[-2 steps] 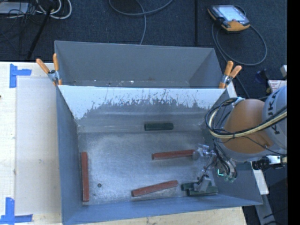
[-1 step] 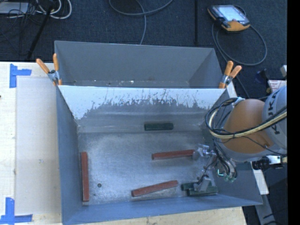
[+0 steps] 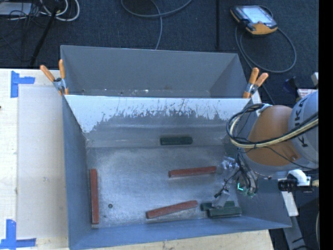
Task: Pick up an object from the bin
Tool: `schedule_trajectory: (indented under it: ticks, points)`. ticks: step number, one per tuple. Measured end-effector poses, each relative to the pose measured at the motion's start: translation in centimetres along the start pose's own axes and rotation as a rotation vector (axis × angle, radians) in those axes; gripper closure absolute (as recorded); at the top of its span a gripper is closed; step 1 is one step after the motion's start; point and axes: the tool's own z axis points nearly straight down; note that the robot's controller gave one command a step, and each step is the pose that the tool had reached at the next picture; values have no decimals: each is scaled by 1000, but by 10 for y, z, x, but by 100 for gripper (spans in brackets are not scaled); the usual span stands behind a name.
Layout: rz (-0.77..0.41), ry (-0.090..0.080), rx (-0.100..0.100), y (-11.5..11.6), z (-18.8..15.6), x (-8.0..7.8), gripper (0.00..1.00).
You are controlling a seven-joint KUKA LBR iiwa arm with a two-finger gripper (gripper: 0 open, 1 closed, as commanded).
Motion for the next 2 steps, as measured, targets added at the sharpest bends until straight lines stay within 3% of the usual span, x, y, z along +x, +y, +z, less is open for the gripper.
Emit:
schedule_trajectory:
  ticks: [1, 2]
  points:
    - [208, -3, -1, 11, -8, -9, 0]
    - [-242, -5, -1, 65, 12, -52, 100]
